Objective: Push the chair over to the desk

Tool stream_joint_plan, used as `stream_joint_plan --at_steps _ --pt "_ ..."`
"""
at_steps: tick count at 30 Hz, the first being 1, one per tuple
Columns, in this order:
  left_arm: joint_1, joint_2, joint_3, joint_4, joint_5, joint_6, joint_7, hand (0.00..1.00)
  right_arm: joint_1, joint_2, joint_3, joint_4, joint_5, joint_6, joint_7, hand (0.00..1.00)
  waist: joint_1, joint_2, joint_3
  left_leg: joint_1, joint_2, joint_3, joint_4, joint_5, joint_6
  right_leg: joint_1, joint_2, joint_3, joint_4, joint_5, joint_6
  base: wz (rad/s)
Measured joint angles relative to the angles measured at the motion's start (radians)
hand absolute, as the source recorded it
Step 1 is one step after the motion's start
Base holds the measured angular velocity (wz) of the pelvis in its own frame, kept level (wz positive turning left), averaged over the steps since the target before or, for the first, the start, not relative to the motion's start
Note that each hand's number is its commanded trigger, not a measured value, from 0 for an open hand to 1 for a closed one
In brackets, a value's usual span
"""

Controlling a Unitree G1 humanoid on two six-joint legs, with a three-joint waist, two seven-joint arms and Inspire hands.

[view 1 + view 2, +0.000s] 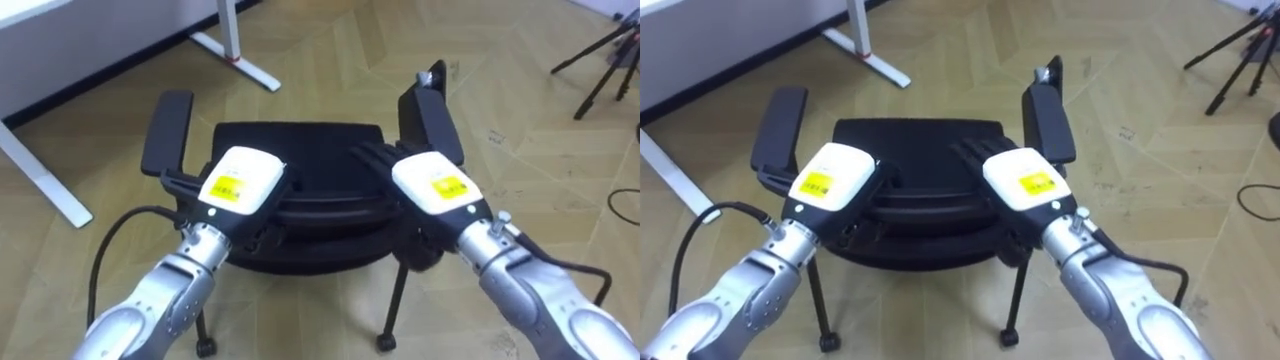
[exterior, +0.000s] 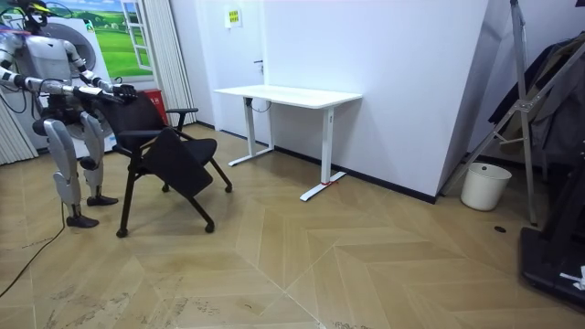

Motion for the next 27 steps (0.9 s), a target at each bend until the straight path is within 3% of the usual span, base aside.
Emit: stream_joint_plan --at_steps 9,15,18,22,23,24,25,26,27 --pt "-0.006 0.0 0.0 0.0 0.0 -0.025 -0.001 1.0 -0.001 0.0 -0.001 -0.001 -0.004 0.001 -0.009 1.0 0.003 0.007 -0.0023 -0.004 0.001 -0.006 0.001 0.0 0.0 -0.002 -0.001 -0.014 0.0 0.0 0.0 0.04" --pt "-0.006 -0.002 -0.008 -0.002 0.001 -0.05 -0.002 1.0 -0.028 -0.001 -0.001 0.002 -0.008 0.009 -0.022 1.0 0.008 0.02 -0.0026 -0.003 0.0 -0.033 0.001 0.0 0.0 0.006 -0.003 -0.024 0.002 0.0 0.0 0.11" --pt "-0.005 0.0 -0.013 -0.003 0.002 -0.067 -0.004 1.0 -0.017 0.007 -0.002 0.015 -0.011 0.002 -0.041 1.0 0.007 0.025 -0.0019 0.004 0.001 -0.049 0.001 0.0 0.0 0.014 -0.002 -0.035 0.008 -0.001 -0.001 0.13" --pt "-0.002 0.015 -0.013 -0.004 0.002 -0.087 -0.002 1.0 -0.013 0.0 -0.001 0.019 -0.037 -0.037 -0.048 1.0 0.009 0.028 -0.0012 0.016 0.002 -0.065 0.002 0.0 0.0 0.016 -0.004 -0.039 0.04 -0.007 -0.009 0.06" --pt "-0.003 0.021 -0.013 -0.004 0.002 -0.091 -0.001 1.0 -0.013 -0.002 -0.001 0.022 -0.038 -0.048 -0.052 1.0 0.006 0.031 -0.0003 0.022 0.006 -0.089 0.0 0.001 0.001 -0.002 -0.003 -0.043 0.081 -0.015 -0.017 0.08" --pt "-0.004 0.024 -0.014 -0.004 0.002 -0.092 -0.001 1.0 -0.014 0.0 0.0 0.027 -0.039 -0.052 -0.055 1.0 0.004 0.037 0.0055 0.032 0.018 -0.122 -0.002 0.002 0.001 -0.031 0.007 -0.045 0.12 -0.041 -0.023 -0.1" --pt "-0.002 0.044 -0.015 -0.005 -0.001 -0.102 0.005 1.0 -0.014 0.018 0.001 0.037 -0.04 -0.056 -0.065 1.0 0.009 0.041 0.006 0.034 0.034 -0.183 -0.002 0.0 -0.001 -0.066 0.058 -0.002 0.071 -0.045 -0.068 -0.24" --pt "0.001 0.073 -0.008 -0.019 -0.002 -0.111 0.014 1.0 -0.02 0.027 0.002 0.035 -0.04 -0.061 -0.071 1.0 0.024 0.022 -0.0004 0.023 0.026 -0.188 0.006 -0.008 -0.013 -0.095 0.083 0.015 -0.045 0.067 -0.097 -0.17" --pt "0.004 0.07 -0.007 -0.018 -0.002 -0.111 0.018 1.0 -0.022 0.019 0.004 0.037 -0.038 -0.069 -0.077 1.0 0.027 0.024 -0.001 0.028 0.023 -0.189 0.01 -0.024 -0.029 -0.107 0.077 -0.007 -0.027 0.08 -0.094 0.06"
